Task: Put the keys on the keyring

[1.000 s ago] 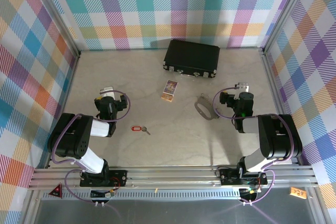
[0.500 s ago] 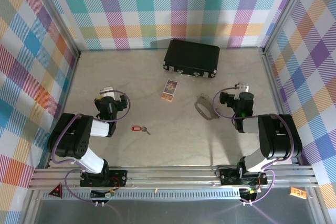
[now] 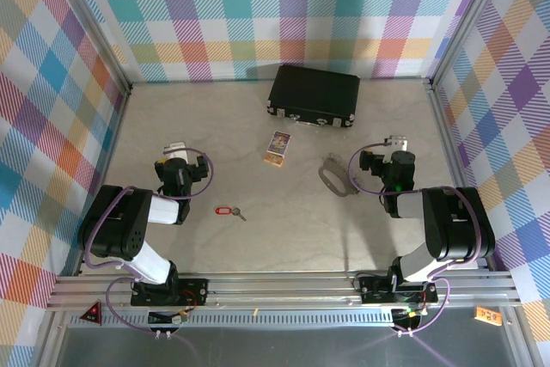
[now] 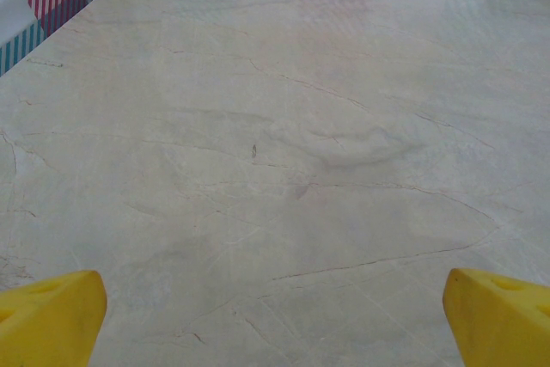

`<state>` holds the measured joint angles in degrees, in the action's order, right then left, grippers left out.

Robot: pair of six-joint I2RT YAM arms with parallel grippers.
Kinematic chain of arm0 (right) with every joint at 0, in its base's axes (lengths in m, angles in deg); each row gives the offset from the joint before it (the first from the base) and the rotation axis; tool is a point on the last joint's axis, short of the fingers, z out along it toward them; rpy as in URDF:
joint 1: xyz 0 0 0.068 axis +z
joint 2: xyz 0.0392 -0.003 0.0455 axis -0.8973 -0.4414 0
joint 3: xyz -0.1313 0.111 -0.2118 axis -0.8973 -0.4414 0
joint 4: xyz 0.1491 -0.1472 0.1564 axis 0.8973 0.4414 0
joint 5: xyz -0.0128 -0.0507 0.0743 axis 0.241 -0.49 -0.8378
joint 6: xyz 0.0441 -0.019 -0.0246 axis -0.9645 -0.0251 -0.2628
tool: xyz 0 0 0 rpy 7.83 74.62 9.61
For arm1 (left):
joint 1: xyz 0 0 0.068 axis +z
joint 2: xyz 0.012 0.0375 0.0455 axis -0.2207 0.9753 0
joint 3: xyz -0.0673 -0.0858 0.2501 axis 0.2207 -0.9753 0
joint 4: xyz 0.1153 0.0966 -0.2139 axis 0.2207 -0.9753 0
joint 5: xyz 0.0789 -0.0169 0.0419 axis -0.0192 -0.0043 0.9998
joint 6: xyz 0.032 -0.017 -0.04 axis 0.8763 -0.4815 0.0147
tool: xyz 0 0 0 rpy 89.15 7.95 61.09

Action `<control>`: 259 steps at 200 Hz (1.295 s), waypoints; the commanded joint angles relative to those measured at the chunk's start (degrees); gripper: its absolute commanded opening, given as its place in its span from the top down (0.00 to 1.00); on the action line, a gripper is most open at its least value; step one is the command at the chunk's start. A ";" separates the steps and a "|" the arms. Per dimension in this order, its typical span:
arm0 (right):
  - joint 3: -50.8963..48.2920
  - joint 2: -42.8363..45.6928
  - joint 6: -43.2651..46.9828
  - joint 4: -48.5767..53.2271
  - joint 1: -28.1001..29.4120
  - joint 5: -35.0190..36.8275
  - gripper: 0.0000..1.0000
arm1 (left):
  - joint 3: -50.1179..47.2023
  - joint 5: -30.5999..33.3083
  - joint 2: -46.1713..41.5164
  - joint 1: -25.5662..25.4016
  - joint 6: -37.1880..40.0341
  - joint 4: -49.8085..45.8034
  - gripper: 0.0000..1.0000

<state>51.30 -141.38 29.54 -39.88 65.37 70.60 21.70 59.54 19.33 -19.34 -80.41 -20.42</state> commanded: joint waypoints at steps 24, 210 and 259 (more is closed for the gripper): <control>-0.44 -0.06 -0.37 -2.31 0.44 0.37 0.01 | 0.77 -0.71 0.10 0.33 -0.54 0.27 0.00; 6.60 17.12 -4.55 24.79 1.00 3.73 0.01 | 2.56 -4.42 -14.36 0.23 -0.78 -16.10 0.00; 18.90 25.25 -15.56 55.66 1.19 5.85 0.01 | 8.76 -7.49 -25.96 -0.78 -15.42 -39.19 0.00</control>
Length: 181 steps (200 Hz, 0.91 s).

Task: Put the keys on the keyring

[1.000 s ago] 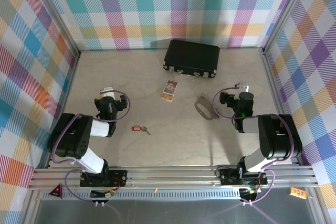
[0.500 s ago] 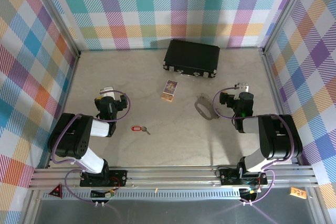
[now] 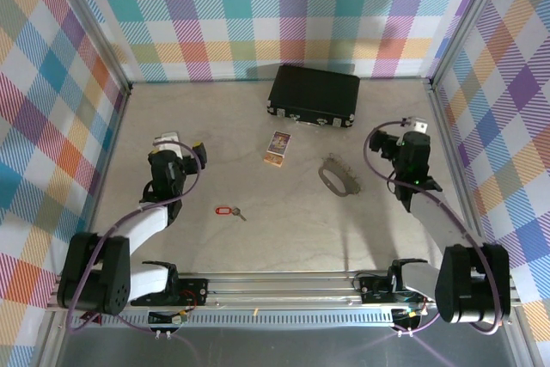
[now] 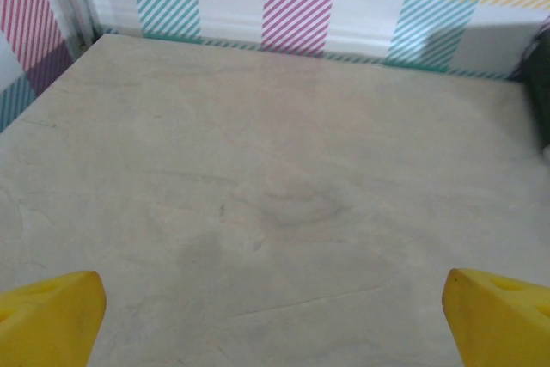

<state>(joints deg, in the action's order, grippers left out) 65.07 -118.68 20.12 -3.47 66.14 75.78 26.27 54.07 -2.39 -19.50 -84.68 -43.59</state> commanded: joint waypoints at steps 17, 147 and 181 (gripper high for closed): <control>8.47 3.18 -5.98 26.76 0.70 -3.52 0.01 | 9.73 -3.84 -5.55 -0.82 -18.32 -29.89 0.00; 18.76 3.07 -9.09 52.87 16.75 -15.45 0.01 | 12.25 -24.18 -9.47 -15.59 -17.36 -51.18 0.07; 19.28 4.29 -11.52 54.94 23.78 -12.97 0.01 | 9.82 -25.47 -9.30 -18.12 -17.71 -49.48 0.10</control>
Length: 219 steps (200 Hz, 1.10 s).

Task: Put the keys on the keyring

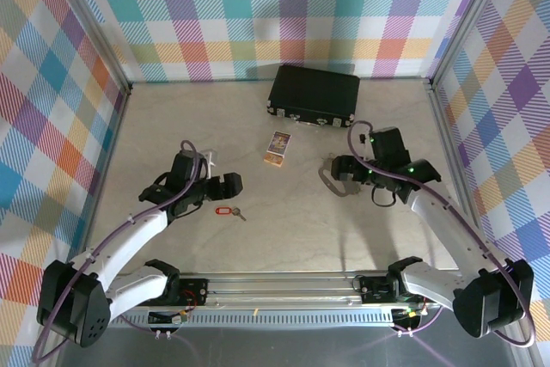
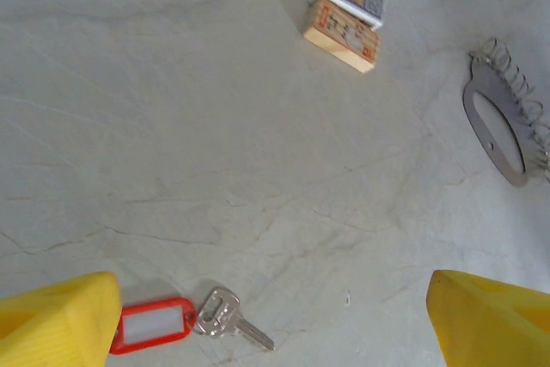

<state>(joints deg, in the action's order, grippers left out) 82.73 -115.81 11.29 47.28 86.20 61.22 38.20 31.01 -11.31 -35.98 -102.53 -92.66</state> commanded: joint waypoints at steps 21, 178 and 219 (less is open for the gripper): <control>1.44 1.38 -4.01 4.41 6.83 3.23 0.00 | -3.78 -3.78 -0.18 -3.15 -0.37 2.32 0.12; 28.05 -33.23 20.77 11.66 6.18 3.42 0.26 | -8.41 -9.26 1.12 -11.14 -8.13 22.07 0.14; 33.24 -41.40 20.26 11.97 3.89 -0.10 0.36 | -10.45 -6.92 -2.58 -11.31 -10.27 23.59 0.14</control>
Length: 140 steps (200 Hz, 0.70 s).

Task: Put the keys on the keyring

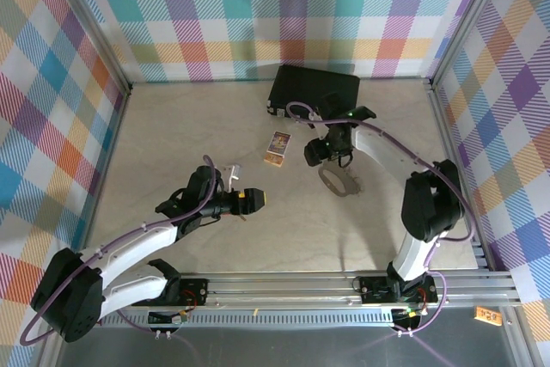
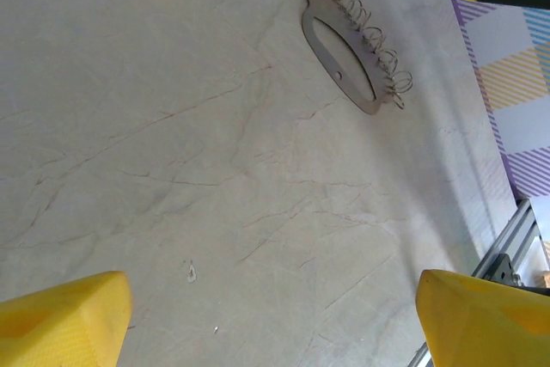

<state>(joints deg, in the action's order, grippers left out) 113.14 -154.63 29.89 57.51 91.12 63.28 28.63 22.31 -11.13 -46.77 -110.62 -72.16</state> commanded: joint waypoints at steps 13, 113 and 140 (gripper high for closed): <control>4.40 -4.75 1.96 2.58 -0.99 -1.07 0.39 | -0.96 1.73 -3.84 -0.50 -1.45 2.99 0.15; 9.14 -13.27 0.46 4.38 -1.04 2.94 0.54 | 0.41 -6.96 -0.41 -0.52 6.69 10.40 0.15; 11.11 -15.02 0.52 5.06 -1.04 4.29 0.57 | -0.25 -7.82 -0.47 -0.52 6.67 12.47 0.15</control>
<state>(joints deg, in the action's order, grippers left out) 121.36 -168.16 30.89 60.40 90.11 65.79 28.24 16.85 -11.51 -46.82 -105.61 -64.09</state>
